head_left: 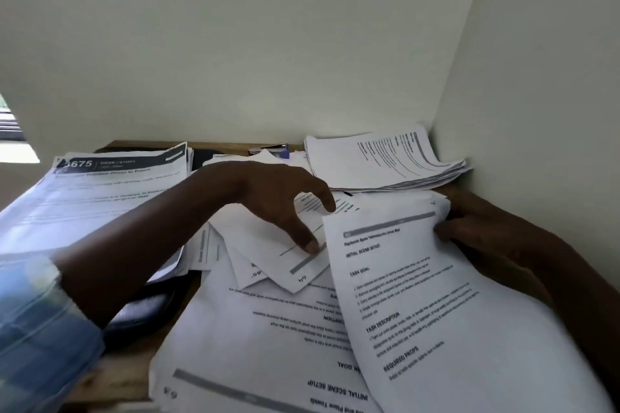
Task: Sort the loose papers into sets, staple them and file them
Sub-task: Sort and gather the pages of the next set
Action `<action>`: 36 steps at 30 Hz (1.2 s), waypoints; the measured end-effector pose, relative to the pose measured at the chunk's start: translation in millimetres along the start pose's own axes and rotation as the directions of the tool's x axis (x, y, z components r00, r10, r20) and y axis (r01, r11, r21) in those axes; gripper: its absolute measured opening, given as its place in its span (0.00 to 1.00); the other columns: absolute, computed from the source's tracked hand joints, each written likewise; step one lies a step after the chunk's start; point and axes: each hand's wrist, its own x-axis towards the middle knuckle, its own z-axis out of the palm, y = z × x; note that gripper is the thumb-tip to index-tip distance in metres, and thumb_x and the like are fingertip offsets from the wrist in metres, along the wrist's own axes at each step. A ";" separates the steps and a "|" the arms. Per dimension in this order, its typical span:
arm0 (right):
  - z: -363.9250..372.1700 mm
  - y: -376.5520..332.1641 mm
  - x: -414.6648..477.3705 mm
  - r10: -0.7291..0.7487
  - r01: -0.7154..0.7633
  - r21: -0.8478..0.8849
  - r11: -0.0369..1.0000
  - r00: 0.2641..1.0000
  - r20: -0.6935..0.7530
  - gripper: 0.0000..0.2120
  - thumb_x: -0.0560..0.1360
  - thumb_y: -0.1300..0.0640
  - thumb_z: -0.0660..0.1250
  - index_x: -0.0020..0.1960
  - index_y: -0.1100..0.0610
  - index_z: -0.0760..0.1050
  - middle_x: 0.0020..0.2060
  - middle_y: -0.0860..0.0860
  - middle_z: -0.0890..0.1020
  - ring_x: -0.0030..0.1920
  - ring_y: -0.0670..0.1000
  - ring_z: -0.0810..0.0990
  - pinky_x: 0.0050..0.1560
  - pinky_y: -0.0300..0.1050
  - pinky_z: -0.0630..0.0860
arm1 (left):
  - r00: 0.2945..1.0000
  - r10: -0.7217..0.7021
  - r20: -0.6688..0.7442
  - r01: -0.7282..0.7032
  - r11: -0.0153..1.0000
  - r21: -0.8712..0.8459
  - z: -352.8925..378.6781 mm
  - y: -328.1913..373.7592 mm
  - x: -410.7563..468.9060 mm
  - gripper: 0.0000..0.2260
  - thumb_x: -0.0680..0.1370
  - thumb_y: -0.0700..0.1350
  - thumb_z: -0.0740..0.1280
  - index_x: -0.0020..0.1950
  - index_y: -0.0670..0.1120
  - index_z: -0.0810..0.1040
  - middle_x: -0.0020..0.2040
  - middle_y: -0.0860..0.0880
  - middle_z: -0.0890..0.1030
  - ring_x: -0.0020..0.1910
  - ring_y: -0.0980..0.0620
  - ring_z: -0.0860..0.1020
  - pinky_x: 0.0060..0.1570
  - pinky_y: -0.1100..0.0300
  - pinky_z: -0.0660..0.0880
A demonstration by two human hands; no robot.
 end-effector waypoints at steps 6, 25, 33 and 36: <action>-13.4 32.8 11.8 0.045 -0.060 -0.081 0.995 0.983 -0.179 0.06 0.76 0.71 0.67 0.41 0.68 0.77 0.41 0.60 0.79 0.40 0.59 0.80 0.43 0.53 0.73 | 0.997 -0.076 0.035 0.074 0.996 0.040 26.8 -17.7 -38.0 0.33 0.65 0.66 0.81 0.68 0.68 0.74 0.66 0.61 0.79 0.65 0.56 0.78 0.66 0.49 0.77; 12.9 43.2 -7.5 -0.035 0.000 -0.054 0.999 0.758 -0.651 0.11 0.75 0.60 0.72 0.38 0.45 0.83 0.31 0.45 0.81 0.35 0.47 0.78 0.43 0.45 0.75 | 0.478 0.007 -0.878 -0.124 0.990 -0.060 43.0 33.3 -29.6 0.14 0.81 0.49 0.67 0.38 0.50 0.68 0.28 0.51 0.73 0.29 0.50 0.73 0.31 0.55 0.65; 9.1 48.6 -8.3 -0.109 0.118 -0.026 0.993 0.786 -0.609 0.05 0.73 0.58 0.73 0.40 0.50 0.81 0.37 0.49 0.86 0.38 0.53 0.83 0.45 0.49 0.77 | 0.573 -0.353 -0.740 -0.210 0.810 -0.548 32.8 46.6 13.0 0.08 0.76 0.47 0.72 0.54 0.53 0.78 0.32 0.52 0.80 0.33 0.55 0.77 0.39 0.59 0.70; 11.3 54.2 -5.0 -0.179 0.143 -0.108 0.984 0.765 -0.618 0.13 0.69 0.57 0.71 0.50 0.43 0.77 0.43 0.47 0.86 0.39 0.48 0.84 0.44 0.48 0.78 | 0.506 -0.286 -0.814 -0.294 0.830 -0.474 37.7 73.9 20.7 0.12 0.78 0.45 0.71 0.59 0.54 0.76 0.28 0.50 0.78 0.29 0.53 0.75 0.38 0.58 0.73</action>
